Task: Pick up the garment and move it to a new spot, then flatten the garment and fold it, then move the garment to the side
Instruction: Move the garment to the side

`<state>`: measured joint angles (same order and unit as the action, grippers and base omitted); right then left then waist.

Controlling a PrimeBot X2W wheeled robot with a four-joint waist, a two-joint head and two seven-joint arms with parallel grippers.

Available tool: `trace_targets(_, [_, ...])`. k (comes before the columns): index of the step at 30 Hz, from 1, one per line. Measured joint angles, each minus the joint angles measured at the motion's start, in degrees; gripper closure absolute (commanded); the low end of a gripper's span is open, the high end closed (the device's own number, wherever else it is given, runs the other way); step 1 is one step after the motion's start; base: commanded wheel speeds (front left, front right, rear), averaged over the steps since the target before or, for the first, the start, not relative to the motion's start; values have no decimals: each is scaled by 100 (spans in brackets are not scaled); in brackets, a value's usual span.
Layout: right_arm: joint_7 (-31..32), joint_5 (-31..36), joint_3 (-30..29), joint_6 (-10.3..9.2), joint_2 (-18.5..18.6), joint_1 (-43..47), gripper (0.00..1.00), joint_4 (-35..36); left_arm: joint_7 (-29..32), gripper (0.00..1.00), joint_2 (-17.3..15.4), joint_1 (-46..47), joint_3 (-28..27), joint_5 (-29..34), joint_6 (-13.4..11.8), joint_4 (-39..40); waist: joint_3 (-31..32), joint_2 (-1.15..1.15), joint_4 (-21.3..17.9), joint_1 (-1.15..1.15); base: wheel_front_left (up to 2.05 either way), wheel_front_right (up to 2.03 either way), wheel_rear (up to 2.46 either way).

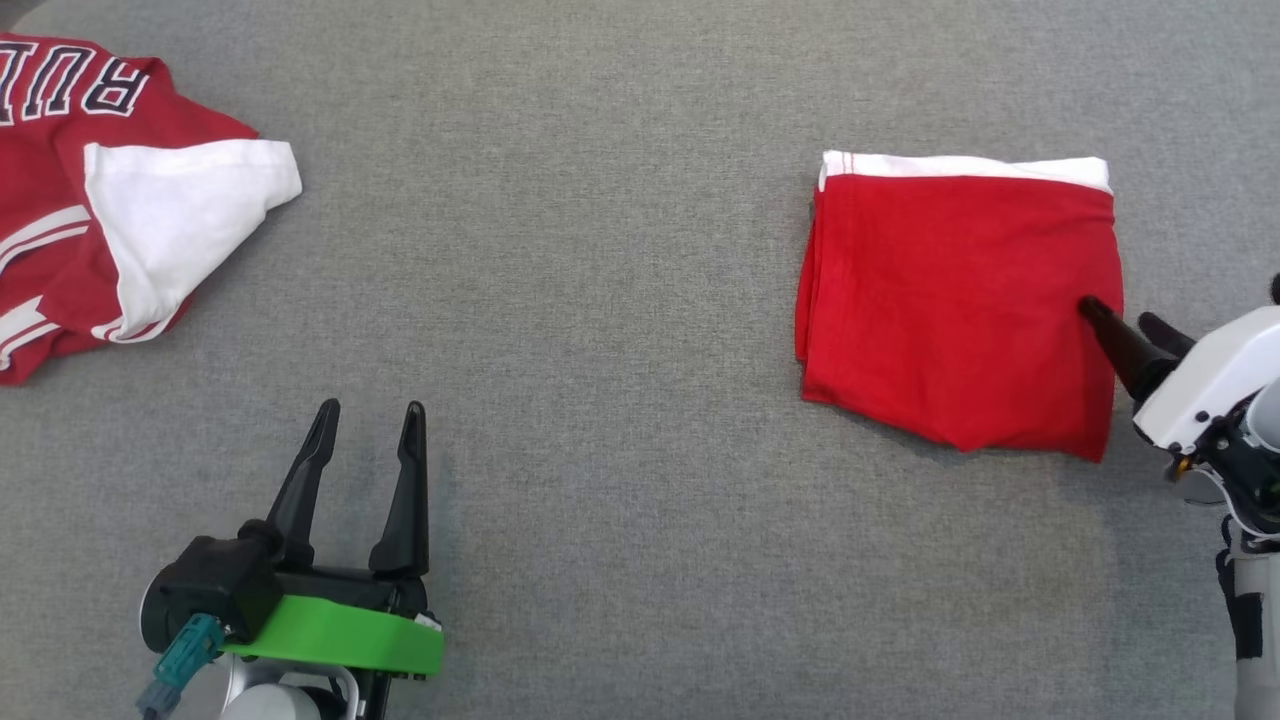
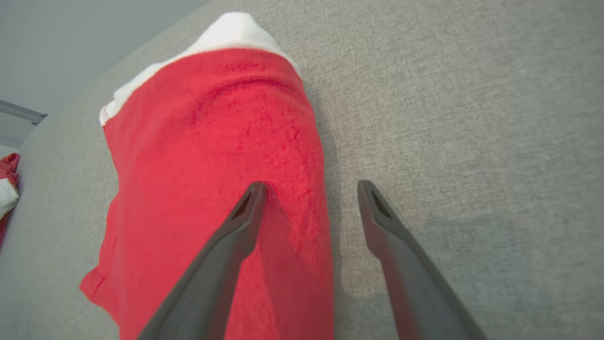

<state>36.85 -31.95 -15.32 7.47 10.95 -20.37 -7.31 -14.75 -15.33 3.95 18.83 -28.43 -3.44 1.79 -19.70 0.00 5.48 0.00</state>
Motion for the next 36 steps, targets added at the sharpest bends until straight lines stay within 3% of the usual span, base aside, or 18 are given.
trace_targets(4, [292,-209,145,0,-18,-155,0,-235,7,0,-5,0,13,0,-1,-65,-7,0,90,0,0,0,0])
trace_targets(8, [898,-383,161,1,208,-227,0,-453,7,0,3,1,-8,-7,-7,-90,9,0,215,0,0,0,0])
trace_targets(9, [995,-380,125,1,292,-288,24,-502,7,0,8,2,-9,-14,-7,-91,12,0,244,0,0,0,0])
trace_targets(10, [1061,-357,88,0,347,-351,69,-539,7,0,9,4,-3,-16,-5,-94,13,0,271,0,0,0,0])
trace_targets(11, [1146,-368,55,0,356,-409,100,-553,7,0,14,10,1,-16,-5,-100,14,0,296,0,0,0,0])
trace_targets(15, [1480,-477,103,0,313,-673,100,-446,4,0,52,20,12,-16,-1,-122,2,0,378,0,0,0,0])
trace_targets(18, [2020,-760,556,0,143,-962,100,-76,-1,0,85,24,-27,-19,0,-90,-88,0,380,0,0,0,0])
trace_targets(25, [2548,-881,939,0,136,-1389,100,312,-3,0,85,165,-77,-16,82,-20,-397,0,251,0,0,0,0])
trace_targets(32, [2267,-388,670,1,485,-1681,100,208,-7,0,-16,308,-201,46,48,194,-691,0,-21,1,0,0,0])
trace_targets(36, [1973,-287,641,1,476,-1678,100,58,-9,0,-88,350,-175,142,54,392,-787,0,-318,1,0,0,0])
